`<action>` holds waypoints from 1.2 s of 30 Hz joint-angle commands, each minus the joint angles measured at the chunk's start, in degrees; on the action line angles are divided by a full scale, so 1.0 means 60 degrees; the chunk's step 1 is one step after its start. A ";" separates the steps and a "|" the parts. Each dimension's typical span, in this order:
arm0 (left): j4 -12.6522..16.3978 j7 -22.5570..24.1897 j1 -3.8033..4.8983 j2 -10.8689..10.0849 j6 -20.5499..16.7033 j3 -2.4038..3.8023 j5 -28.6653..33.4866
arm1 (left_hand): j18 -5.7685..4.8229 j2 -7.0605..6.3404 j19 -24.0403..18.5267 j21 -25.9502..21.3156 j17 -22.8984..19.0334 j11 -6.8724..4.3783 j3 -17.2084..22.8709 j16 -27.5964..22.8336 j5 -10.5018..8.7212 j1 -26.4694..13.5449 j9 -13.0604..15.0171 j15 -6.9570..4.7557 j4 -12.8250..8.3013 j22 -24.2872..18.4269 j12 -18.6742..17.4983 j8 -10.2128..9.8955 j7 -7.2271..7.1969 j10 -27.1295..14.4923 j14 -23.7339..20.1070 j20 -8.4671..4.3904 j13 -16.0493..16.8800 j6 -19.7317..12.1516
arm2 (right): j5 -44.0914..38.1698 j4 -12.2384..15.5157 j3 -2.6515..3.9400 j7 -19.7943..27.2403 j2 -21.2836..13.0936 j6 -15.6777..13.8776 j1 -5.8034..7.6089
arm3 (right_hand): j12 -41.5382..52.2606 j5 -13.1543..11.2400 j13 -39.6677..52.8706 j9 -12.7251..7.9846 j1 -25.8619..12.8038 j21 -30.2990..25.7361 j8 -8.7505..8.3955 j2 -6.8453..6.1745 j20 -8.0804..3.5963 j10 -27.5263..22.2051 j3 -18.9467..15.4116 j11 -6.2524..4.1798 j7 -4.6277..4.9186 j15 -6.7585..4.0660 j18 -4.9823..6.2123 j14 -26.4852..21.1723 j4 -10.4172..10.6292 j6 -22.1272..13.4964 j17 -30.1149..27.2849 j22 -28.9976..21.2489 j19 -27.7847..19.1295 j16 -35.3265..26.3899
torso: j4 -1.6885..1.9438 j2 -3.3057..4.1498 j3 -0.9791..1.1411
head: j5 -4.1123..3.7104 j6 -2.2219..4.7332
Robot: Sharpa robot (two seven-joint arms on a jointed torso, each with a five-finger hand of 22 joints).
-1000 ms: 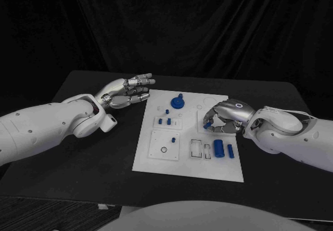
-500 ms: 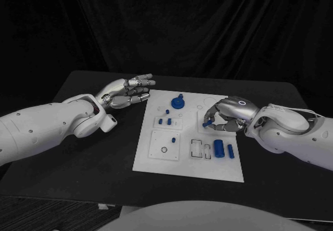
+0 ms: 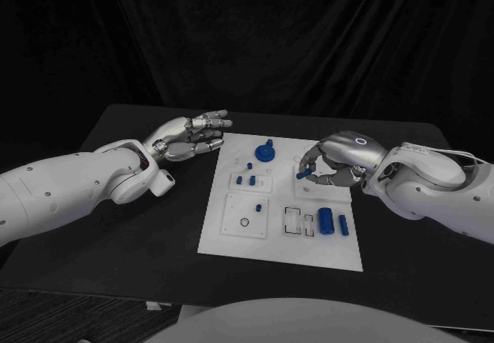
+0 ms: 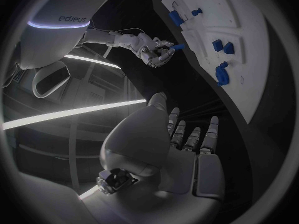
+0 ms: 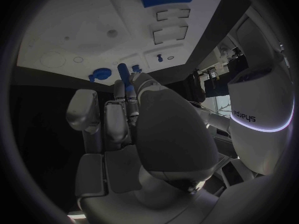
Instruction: Assemble the parts on the task board
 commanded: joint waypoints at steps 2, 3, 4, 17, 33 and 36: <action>-0.0008 0.0098 -0.0021 0.0020 0.0023 0.0010 0.0087 | -0.0038 0.0004 -0.0025 -0.0017 -0.0009 0.0061 0.0060 -0.0029 0.0053 0.0067 0.0009 -0.0009 -0.0017 -0.0015 0.0047 0.0056 0.0009 -0.0005 0.0016 0.0022 0.0008 0.0035 | 0.0153 0.0138 0.0004 -0.0136 0.0278 0.0528 0.0062 | -0.0060 -0.0077 -0.0028 -0.0011 0.0076 -0.0021 0.0006 0.0037 0.0022 -0.0009 0.0063 0.0059 0.0036 0.0002 -0.0149 -0.0063 0.0003 -0.0094 -0.0021 0.1338 -0.0065 -0.0071 | 0.0004 0.0015 0.0001 | 0.0032 0.0001; -0.0010 0.0101 -0.0023 0.0021 0.0017 0.0010 0.0087 | -0.0038 0.0004 -0.0025 -0.0017 -0.0009 0.0061 0.0060 -0.0029 0.0053 0.0067 0.0009 -0.0009 -0.0017 -0.0015 0.0047 0.0056 0.0009 -0.0005 0.0016 0.0022 0.0008 0.0035 | 0.0157 0.0135 0.0004 -0.0140 0.0373 0.0651 0.0069 | -0.0074 -0.0093 -0.0038 -0.0006 0.0077 -0.0048 -0.0004 0.0040 0.0028 -0.0016 0.0084 0.0067 0.0046 0.0009 -0.0144 -0.0071 0.0001 -0.0132 -0.0045 0.1330 -0.0079 -0.0088 | 0.0004 0.0014 0.0002 | 0.0039 0.0001; -0.0010 0.0108 -0.0025 0.0022 0.0007 0.0010 0.0087 | -0.0038 0.0005 -0.0026 -0.0017 -0.0010 0.0062 0.0060 -0.0030 0.0051 0.0066 0.0007 -0.0015 -0.0014 -0.0018 0.0050 0.0054 0.0009 -0.0004 0.0013 0.0022 0.0009 0.0018 | 0.0161 0.0122 0.0004 -0.0142 0.0504 0.0805 0.0077 | -0.0093 -0.0117 -0.0052 -0.0003 0.0076 -0.0078 -0.0022 0.0038 0.0035 -0.0027 0.0106 0.0079 0.0062 0.0019 -0.0139 -0.0081 0.0000 -0.0184 -0.0070 0.1322 -0.0095 -0.0105 | 0.0003 0.0014 0.0001 | 0.0052 0.0001; 0.0032 0.0208 -0.0039 0.0004 -0.0102 0.0010 0.0087 | -0.0040 0.0009 -0.0031 -0.0017 -0.0016 0.0054 0.0047 -0.0035 0.0017 0.0016 -0.0008 -0.0159 0.0008 -0.0043 0.0055 0.0028 0.0000 -0.0011 -0.0004 0.0014 0.0008 -0.0083 | 0.0174 -0.0113 0.0007 0.0060 0.2056 0.1674 0.0098 | -0.0146 -0.0247 -0.0099 0.0011 0.0124 -0.0262 -0.0061 0.0055 0.0066 -0.0026 0.0219 0.0106 0.0100 0.0048 -0.0102 -0.0145 -0.0060 -0.0309 -0.0217 0.1272 -0.0189 -0.0212 | 0.0003 -0.0008 0.0028 | 0.0299 0.0001; 0.0097 0.0256 -0.0040 -0.0103 -0.0233 0.0011 0.0087 | -0.0038 0.0036 -0.0026 -0.0013 -0.0016 0.0068 0.0047 -0.0035 0.0017 -0.0018 -0.0005 -0.0202 0.0017 -0.0036 0.0090 0.0032 0.0013 -0.0003 -0.0004 0.0012 0.0012 -0.0061 | -0.0166 -0.0284 0.0007 -0.0102 0.3077 0.2653 0.0096 | -0.0149 -0.0306 -0.0115 -0.0003 0.0162 -0.0107 -0.0126 0.0063 0.0077 0.0025 0.0297 0.0116 0.0133 0.0055 -0.0128 -0.0114 -0.0130 -0.0424 -0.0143 0.1311 -0.0143 -0.0151 | 0.0029 0.0020 -0.0018 | 0.0457 0.0001; 0.0098 0.0257 -0.0040 -0.0106 -0.0238 0.0011 0.0087 | -0.0038 0.0036 -0.0026 -0.0013 -0.0016 0.0068 0.0047 -0.0035 0.0017 -0.0018 -0.0005 -0.0202 0.0017 -0.0036 0.0090 0.0032 0.0013 -0.0003 -0.0004 0.0012 0.0012 -0.0061 | -0.0413 -0.0278 0.0007 -0.0167 0.3166 0.2805 0.0095 | -0.0147 -0.0307 -0.0116 -0.0004 0.0167 -0.0117 -0.0130 0.0067 0.0078 0.0033 0.0305 0.0116 0.0134 0.0054 -0.0125 -0.0117 -0.0137 -0.0430 -0.0159 0.1308 -0.0147 -0.0160 | 0.0020 0.0012 -0.0016 | 0.0484 0.0001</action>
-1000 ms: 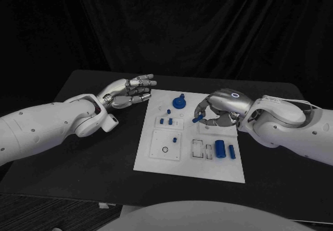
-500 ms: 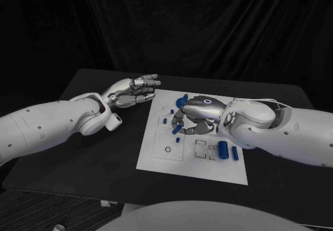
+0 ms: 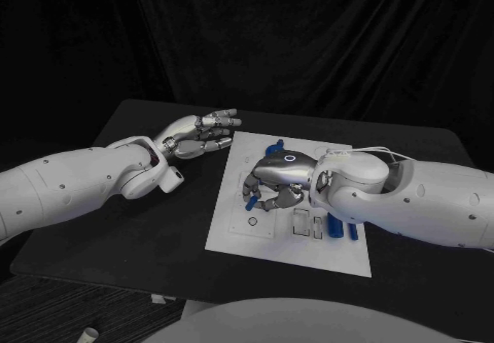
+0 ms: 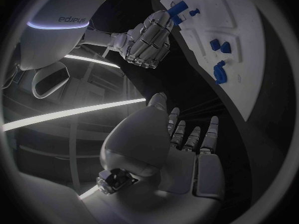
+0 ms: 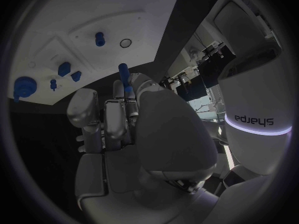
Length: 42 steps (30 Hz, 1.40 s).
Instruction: Assemble the parts on the task board
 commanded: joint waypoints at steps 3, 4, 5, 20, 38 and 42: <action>0.0027 0.0217 -0.0010 0.0010 -0.0110 0.0011 0.0087 | -0.0038 0.0036 -0.0026 -0.0013 -0.0010 0.0069 0.0048 -0.0035 0.0017 -0.0017 -0.0003 -0.0062 0.0017 -0.0009 0.0052 0.0033 0.0013 -0.0003 -0.0003 0.0012 0.0014 -0.0060 | -0.0594 0.0042 0.0006 -0.0237 0.0109 0.0634 0.0012 | -0.0038 -0.0048 -0.0004 -0.0007 0.0102 0.0020 -0.0034 0.0001 -0.0008 0.0073 0.0073 0.0009 0.0014 0.0006 -0.0124 -0.0019 -0.0008 -0.0073 -0.0012 0.1302 0.0006 0.0006 | -0.0008 -0.0013 -0.0003 | 0.0039 0.0001; 0.0027 0.0215 -0.0010 0.0013 -0.0105 0.0011 0.0087 | -0.0038 0.0044 -0.0025 -0.0012 -0.0010 0.0073 0.0050 -0.0035 0.0022 -0.0023 -0.0003 -0.0066 0.0017 -0.0009 0.0051 0.0032 0.0016 -0.0001 -0.0003 0.0012 0.0014 -0.0066 | -0.0634 0.0057 0.0006 -0.0254 0.0127 0.0664 0.0011 | -0.0037 -0.0047 -0.0004 -0.0007 0.0105 0.0018 -0.0037 0.0001 -0.0008 0.0078 0.0077 0.0008 0.0015 0.0006 -0.0124 -0.0024 -0.0013 -0.0076 -0.0027 0.1302 0.0005 -0.0004 | -0.0006 -0.0016 -0.0006 | 0.0049 0.0001; 0.0027 0.0213 -0.0010 0.0015 -0.0102 0.0011 0.0087 | -0.0038 0.0044 -0.0025 -0.0012 -0.0010 0.0073 0.0050 -0.0035 0.0022 -0.0023 -0.0003 -0.0066 0.0017 -0.0009 0.0051 0.0032 0.0016 -0.0001 -0.0003 0.0012 0.0014 -0.0066 | -0.0647 0.0065 0.0006 -0.0262 0.0133 0.0678 0.0011 | -0.0037 -0.0047 -0.0004 -0.0007 0.0105 0.0018 -0.0037 0.0001 -0.0008 0.0078 0.0077 0.0008 0.0015 0.0006 -0.0124 -0.0024 -0.0013 -0.0076 -0.0027 0.1302 0.0005 -0.0004 | -0.0006 -0.0017 -0.0007 | 0.0068 0.0001; 0.0019 0.0206 -0.0010 0.0060 -0.0053 0.0011 0.0087 | -0.0037 0.0047 -0.0022 -0.0010 -0.0010 0.0075 0.0051 -0.0035 0.0025 -0.0025 -0.0002 -0.0067 0.0015 -0.0003 0.0053 0.0034 0.0018 0.0000 -0.0003 0.0013 0.0014 -0.0056 | -0.1134 0.0135 0.0005 -0.0403 0.0232 0.0860 -0.0027 | -0.0035 -0.0042 -0.0010 -0.0006 0.0121 -0.0167 -0.0042 -0.0005 -0.0002 0.0109 0.0115 0.0011 0.0020 0.0012 -0.0088 -0.0097 -0.0065 -0.0068 -0.0177 0.1254 -0.0082 -0.0116 | -0.0030 -0.0005 0.0005 | 0.0199 0.0001; 0.0004 0.0174 -0.0010 0.0088 -0.0006 0.0011 0.0087 | -0.0037 0.0054 -0.0022 -0.0010 -0.0010 0.0080 0.0055 -0.0035 0.0031 -0.0027 -0.0001 -0.0065 0.0011 -0.0009 0.0050 0.0036 0.0022 0.0000 -0.0003 0.0014 0.0013 -0.0045 | -0.1272 0.0003 0.0005 -0.0400 0.0232 0.0854 -0.0234 | -0.0035 -0.0041 -0.0011 -0.0004 0.0125 -0.0155 -0.0041 -0.0004 -0.0001 0.0114 0.0123 0.0010 0.0019 0.0012 -0.0091 -0.0101 -0.0076 -0.0062 -0.0175 0.1258 -0.0081 -0.0114 | -0.0027 -0.0012 0.0003 | 0.0163 0.0001; -0.0005 0.0168 -0.0010 0.0097 0.0002 0.0011 0.0087 | -0.0037 0.0054 -0.0022 -0.0010 -0.0010 0.0080 0.0055 -0.0035 0.0031 -0.0027 -0.0001 -0.0065 0.0011 -0.0009 0.0050 0.0036 0.0022 0.0000 -0.0003 0.0014 0.0013 -0.0045 | -0.1273 0.0001 0.0005 -0.0380 0.0225 0.0829 -0.0270 | -0.0035 -0.0041 -0.0011 -0.0004 0.0125 -0.0155 -0.0041 -0.0004 -0.0001 0.0114 0.0123 0.0010 0.0019 0.0012 -0.0091 -0.0101 -0.0076 -0.0062 -0.0175 0.1258 -0.0081 -0.0114 | -0.0037 -0.0002 0.0003 | 0.0186 0.0001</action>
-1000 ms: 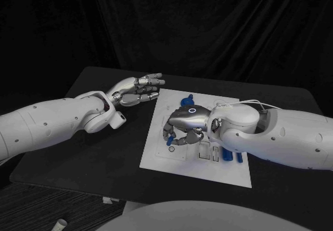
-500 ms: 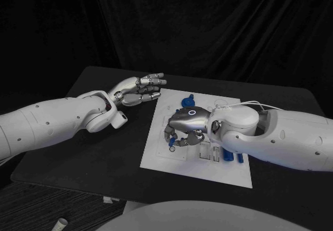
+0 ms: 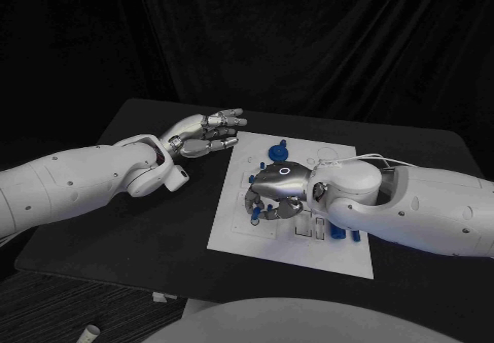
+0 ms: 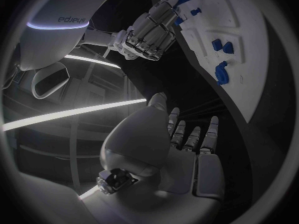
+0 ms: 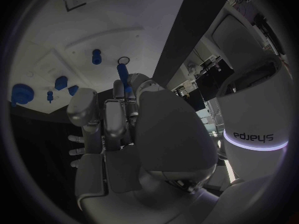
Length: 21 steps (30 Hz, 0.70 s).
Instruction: Assemble the parts on the task board
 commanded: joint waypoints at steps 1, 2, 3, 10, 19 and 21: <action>0.0008 0.0159 -0.0010 0.0024 0.0017 0.0011 0.0086 | -0.0037 0.0054 -0.0022 -0.0010 -0.0008 0.0081 0.0056 -0.0035 0.0031 -0.0027 0.0001 -0.0066 0.0010 -0.0010 0.0055 0.0036 0.0022 0.0000 -0.0004 0.0014 0.0014 -0.0044 | -0.0129 0.0006 0.0005 -0.0129 -0.0007 0.0021 -0.0043 | -0.0033 -0.0039 -0.0005 0.0009 0.0093 -0.0024 0.0012 0.0033 -0.0001 0.0059 0.0045 -0.0004 0.0038 -0.0023 -0.0091 -0.0066 0.0003 -0.0044 0.0003 0.1261 -0.0082 -0.0035 | -0.0007 0.0012 0.0003 | 0.0023 0.0001; 0.0008 0.0157 -0.0010 0.0024 0.0018 0.0011 0.0086 | -0.0037 0.0054 -0.0022 -0.0010 -0.0008 0.0081 0.0056 -0.0035 0.0031 -0.0027 0.0001 -0.0066 0.0010 -0.0010 0.0055 0.0036 0.0022 0.0000 -0.0004 0.0014 0.0014 -0.0044 | -0.0129 0.0005 0.0005 -0.0122 -0.0006 0.0007 -0.0052 | -0.0033 -0.0039 -0.0005 0.0009 0.0093 -0.0024 0.0012 0.0033 -0.0001 0.0059 0.0045 -0.0004 0.0038 -0.0023 -0.0091 -0.0066 0.0003 -0.0044 0.0003 0.1261 -0.0082 -0.0035 | -0.0009 0.0015 0.0004 | 0.0021 0.0001; 0.0008 0.0154 -0.0011 0.0025 0.0022 0.0011 0.0086 | -0.0037 0.0054 -0.0022 -0.0010 -0.0008 0.0081 0.0056 -0.0035 0.0031 -0.0027 0.0001 -0.0066 0.0010 -0.0010 0.0055 0.0036 0.0022 0.0000 -0.0004 0.0014 0.0014 -0.0044 | -0.0129 0.0004 0.0005 -0.0115 -0.0003 -0.0004 -0.0060 | -0.0033 -0.0039 -0.0005 0.0009 0.0093 -0.0024 0.0012 0.0033 -0.0001 0.0059 0.0045 -0.0004 0.0038 -0.0023 -0.0091 -0.0066 0.0003 -0.0044 0.0003 0.1261 -0.0082 -0.0035 | -0.0007 0.0016 0.0005 | 0.0015 0.0001; 0.0012 0.0146 -0.0011 0.0029 0.0029 0.0011 0.0086 | -0.0036 0.0063 -0.0019 -0.0007 -0.0008 0.0087 0.0063 -0.0035 0.0039 -0.0027 0.0001 -0.0059 0.0002 -0.0013 0.0055 0.0036 0.0027 0.0000 -0.0002 0.0015 0.0013 -0.0044 | -0.0129 -0.0009 0.0005 -0.0102 0.0009 -0.0025 -0.0109 | -0.0034 -0.0038 -0.0007 0.0009 0.0090 -0.0022 0.0008 0.0035 0.0001 0.0066 0.0057 -0.0003 0.0041 -0.0023 -0.0091 -0.0077 -0.0010 -0.0045 -0.0013 0.1262 -0.0086 -0.0046 | 0.0005 0.0008 0.0013 | -0.0039 0.0001; 0.0013 0.0136 -0.0011 0.0024 0.0052 0.0011 0.0086 | -0.0036 0.0063 -0.0019 -0.0007 -0.0008 0.0087 0.0063 -0.0035 0.0039 -0.0027 0.0001 -0.0059 0.0002 -0.0013 0.0055 0.0036 0.0027 0.0000 -0.0002 0.0015 0.0013 -0.0044 | -0.0129 -0.0086 0.0005 -0.0126 0.0033 0.0017 -0.0212 | -0.0034 -0.0037 -0.0008 0.0009 0.0092 -0.0031 0.0007 0.0037 0.0001 0.0071 0.0064 -0.0004 0.0041 -0.0023 -0.0089 -0.0085 -0.0018 -0.0043 -0.0031 0.1259 -0.0092 -0.0059 | 0.0001 0.0001 0.0007 | -0.0051 0.0001; 0.0012 0.0134 -0.0012 0.0025 0.0056 0.0011 0.0086 | -0.0036 0.0063 -0.0019 -0.0007 -0.0008 0.0087 0.0063 -0.0035 0.0039 -0.0027 0.0001 -0.0059 0.0002 -0.0013 0.0055 0.0036 0.0027 0.0000 -0.0002 0.0015 0.0013 -0.0044 | -0.0129 -0.0095 0.0005 -0.0129 0.0034 0.0015 -0.0233 | -0.0034 -0.0037 -0.0008 0.0009 0.0092 -0.0031 0.0007 0.0037 0.0001 0.0071 0.0064 -0.0004 0.0041 -0.0023 -0.0089 -0.0085 -0.0018 -0.0043 -0.0031 0.1259 -0.0092 -0.0059 | 0.0005 0.0004 0.0006 | -0.0055 0.0001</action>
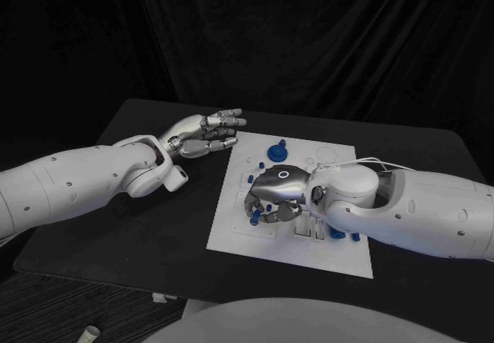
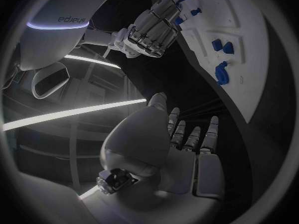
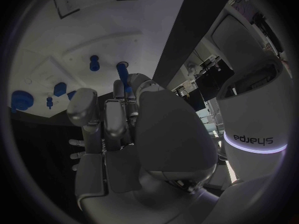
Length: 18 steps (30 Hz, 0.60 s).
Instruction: Assemble the parts on the task board
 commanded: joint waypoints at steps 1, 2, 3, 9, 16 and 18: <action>0.0013 0.0140 -0.0012 0.0017 0.0050 0.0010 0.0086 | -0.0037 0.0063 -0.0019 -0.0007 -0.0013 0.0088 0.0063 -0.0035 0.0039 -0.0027 0.0001 -0.0059 0.0003 -0.0014 0.0055 0.0036 0.0027 0.0000 -0.0002 0.0015 0.0013 -0.0044 | -0.0084 -0.0010 0.0004 -0.0134 0.0009 0.0011 -0.0050 | -0.0034 -0.0005 -0.0008 0.0016 0.0091 -0.0050 0.0026 0.0037 0.0001 0.0057 0.0040 -0.0021 0.0058 0.0018 -0.0086 -0.0052 0.0006 -0.0026 -0.0024 0.1248 -0.0101 -0.0071 | 0.0003 0.0000 -0.0007 | -0.0009 0.0001; 0.0011 0.0138 -0.0012 0.0019 0.0053 0.0010 0.0086 | -0.0037 0.0063 -0.0019 -0.0007 -0.0013 0.0088 0.0063 -0.0035 0.0039 -0.0027 0.0001 -0.0059 0.0003 -0.0014 0.0055 0.0036 0.0027 0.0000 -0.0002 0.0015 0.0013 -0.0044 | -0.0084 -0.0015 0.0004 -0.0134 0.0012 0.0004 -0.0057 | -0.0034 -0.0005 -0.0008 0.0016 0.0091 -0.0050 0.0026 0.0037 0.0001 0.0057 0.0040 -0.0021 0.0058 0.0018 -0.0086 -0.0052 0.0006 -0.0026 -0.0024 0.1248 -0.0101 -0.0071 | 0.0000 -0.0001 -0.0006 | -0.0007 0.0001; 0.0010 0.0136 -0.0012 0.0021 0.0059 0.0010 0.0086 | -0.0037 0.0063 -0.0019 -0.0007 -0.0013 0.0088 0.0063 -0.0035 0.0039 -0.0027 0.0001 -0.0059 0.0003 -0.0014 0.0055 0.0036 0.0027 0.0000 -0.0002 0.0015 0.0013 -0.0044 | -0.0084 -0.0023 0.0004 -0.0135 0.0016 0.0000 -0.0065 | -0.0034 -0.0005 -0.0008 0.0016 0.0091 -0.0050 0.0026 0.0037 0.0001 0.0057 0.0040 -0.0021 0.0058 0.0018 -0.0086 -0.0052 0.0006 -0.0026 -0.0024 0.1248 -0.0101 -0.0071 | 0.0000 -0.0003 -0.0005 | -0.0013 0.0001; 0.0001 0.0125 -0.0013 0.0028 0.0084 0.0010 0.0086 | -0.0036 0.0065 -0.0017 -0.0005 -0.0012 0.0090 0.0068 -0.0034 0.0044 -0.0023 0.0001 -0.0054 -0.0003 -0.0015 0.0050 0.0037 0.0030 -0.0003 0.0001 0.0016 0.0011 -0.0041 | -0.0084 -0.0056 0.0004 -0.0147 0.0032 0.0082 -0.0108 | -0.0035 -0.0005 -0.0009 0.0016 0.0095 -0.0052 0.0025 0.0038 0.0002 0.0059 0.0046 -0.0022 0.0057 0.0017 -0.0085 -0.0054 -0.0001 -0.0026 -0.0026 0.1247 -0.0103 -0.0073 | 0.0002 -0.0005 0.0000 | -0.0034 0.0001; -0.0006 0.0114 -0.0014 0.0036 0.0103 0.0010 0.0086 | -0.0036 0.0065 -0.0017 -0.0005 -0.0012 0.0090 0.0068 -0.0034 0.0044 -0.0023 0.0001 -0.0054 -0.0003 -0.0015 0.0050 0.0037 0.0030 -0.0003 0.0001 0.0016 0.0011 -0.0041 | -0.0084 -0.0080 0.0004 -0.0153 0.0042 0.0128 -0.0160 | -0.0035 -0.0005 -0.0010 0.0016 0.0099 -0.0072 0.0025 0.0040 0.0002 0.0060 0.0051 -0.0023 0.0057 0.0017 -0.0081 -0.0066 -0.0008 -0.0025 -0.0057 0.1242 -0.0112 -0.0095 | 0.0000 0.0008 -0.0006 | -0.0038 0.0001; -0.0004 0.0112 -0.0015 0.0036 0.0105 0.0010 0.0086 | -0.0036 0.0065 -0.0017 -0.0005 -0.0012 0.0090 0.0068 -0.0034 0.0044 -0.0023 0.0001 -0.0054 -0.0003 -0.0015 0.0050 0.0037 0.0030 -0.0003 0.0001 0.0016 0.0011 -0.0041 | -0.0084 -0.0094 0.0004 -0.0150 0.0051 0.0143 -0.0173 | -0.0036 -0.0006 -0.0010 0.0016 0.0099 -0.0088 0.0023 0.0040 0.0002 0.0061 0.0054 -0.0022 0.0058 0.0017 -0.0078 -0.0072 -0.0011 -0.0027 -0.0068 0.1238 -0.0120 -0.0103 | 0.0004 0.0010 -0.0006 | -0.0052 0.0001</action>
